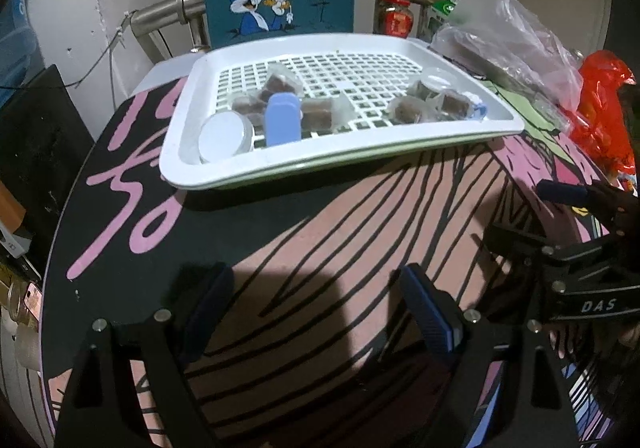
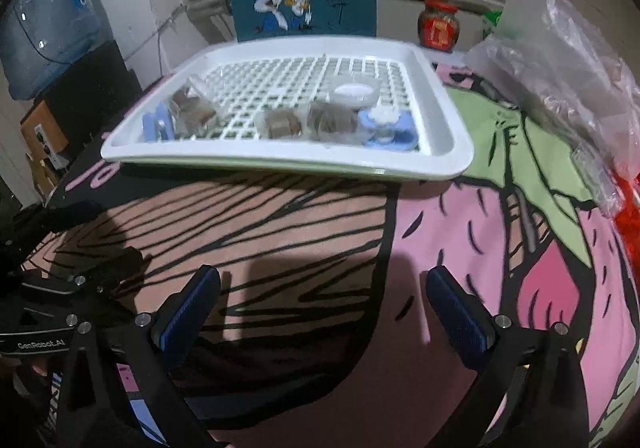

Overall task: Organize objects
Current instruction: 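Open both tools and pull them back from the tray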

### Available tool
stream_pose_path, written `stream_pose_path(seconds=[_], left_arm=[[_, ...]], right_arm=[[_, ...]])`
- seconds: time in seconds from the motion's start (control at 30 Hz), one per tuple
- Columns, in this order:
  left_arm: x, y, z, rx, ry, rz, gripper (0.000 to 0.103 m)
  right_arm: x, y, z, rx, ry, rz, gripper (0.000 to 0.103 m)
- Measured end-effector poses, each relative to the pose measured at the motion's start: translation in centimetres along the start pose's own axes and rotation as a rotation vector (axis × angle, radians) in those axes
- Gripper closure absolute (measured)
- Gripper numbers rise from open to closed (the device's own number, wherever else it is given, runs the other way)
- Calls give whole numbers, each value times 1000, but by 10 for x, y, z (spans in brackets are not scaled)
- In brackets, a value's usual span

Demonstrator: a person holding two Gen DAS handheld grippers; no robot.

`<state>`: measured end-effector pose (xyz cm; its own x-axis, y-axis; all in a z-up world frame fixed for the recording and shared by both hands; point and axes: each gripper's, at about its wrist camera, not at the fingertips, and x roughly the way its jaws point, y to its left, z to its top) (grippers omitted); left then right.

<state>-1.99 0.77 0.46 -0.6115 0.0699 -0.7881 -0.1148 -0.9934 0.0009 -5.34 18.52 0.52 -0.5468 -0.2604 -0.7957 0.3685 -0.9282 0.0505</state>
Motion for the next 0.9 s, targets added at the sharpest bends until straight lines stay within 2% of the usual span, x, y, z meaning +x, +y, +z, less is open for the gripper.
stream_pose_path(seconds=[0.23,0.37,0.9], left_arm=[[3,-1,0,4,12,4,14],[6,-5,0,23,31,-7,0],[7,-5,0,26,34,-9,0]], right_arm=[[5,3,-1,-22,23,-37,0],[5,3,-2,-24,25,-38,0],[5,4,-1,-24,25,-40,0]])
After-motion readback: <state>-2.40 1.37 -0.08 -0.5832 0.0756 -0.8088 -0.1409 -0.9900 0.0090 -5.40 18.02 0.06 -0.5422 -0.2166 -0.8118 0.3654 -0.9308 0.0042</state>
